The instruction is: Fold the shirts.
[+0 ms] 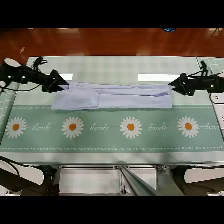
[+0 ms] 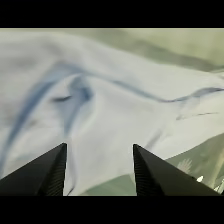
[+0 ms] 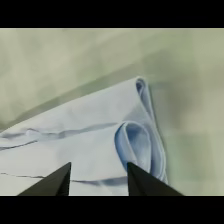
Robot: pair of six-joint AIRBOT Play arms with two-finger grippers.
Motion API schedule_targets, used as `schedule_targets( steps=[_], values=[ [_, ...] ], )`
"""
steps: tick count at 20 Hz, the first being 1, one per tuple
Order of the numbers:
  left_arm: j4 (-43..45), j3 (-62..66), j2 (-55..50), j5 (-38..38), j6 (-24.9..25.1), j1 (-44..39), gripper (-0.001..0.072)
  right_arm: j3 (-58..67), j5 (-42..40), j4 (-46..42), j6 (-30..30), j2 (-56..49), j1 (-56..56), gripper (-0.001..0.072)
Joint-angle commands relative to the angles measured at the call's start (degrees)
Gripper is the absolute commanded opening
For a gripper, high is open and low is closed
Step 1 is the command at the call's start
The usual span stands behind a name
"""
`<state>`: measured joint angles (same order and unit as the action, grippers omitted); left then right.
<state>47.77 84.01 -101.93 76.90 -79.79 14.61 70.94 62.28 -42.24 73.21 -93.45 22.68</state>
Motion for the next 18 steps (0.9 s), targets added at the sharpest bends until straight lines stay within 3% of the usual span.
schedule_targets(
  steps=[1,3,6,8,11,18],
  values=[
    [11.0,0.5,4.2,11.3,-3.5,6.4,0.0505,1.8,6.4,-5.5,0.0,5.2,6.8,0.0406],
    [14.4,-3.4,11.3,8.0,-3.4,10.4,0.0505,0.4,7.8,-10.6,0.1,9.6,11.7,0.0406],
    [9.7,-17.0,26.4,-5.9,0.5,11.9,0.0505,-9.2,2.3,-10.1,0.1,13.4,15.1,0.0406],
    [4.5,-28.7,37.3,-13.9,5.7,9.4,0.0505,-15.3,-1.8,-5.5,-0.4,12.9,14.9,0.0406],
    [2.7,-42.6,50.1,-22.9,6.5,3.5,0.0505,-18.1,-2.6,6.3,-5.1,8.7,13.9,0.0416],
    [2.7,-47.7,53.0,-23.9,6.5,-2.8,0.0506,-14.7,-2.5,12.5,-4.9,-1.3,6.3,0.0417]
  ],
)
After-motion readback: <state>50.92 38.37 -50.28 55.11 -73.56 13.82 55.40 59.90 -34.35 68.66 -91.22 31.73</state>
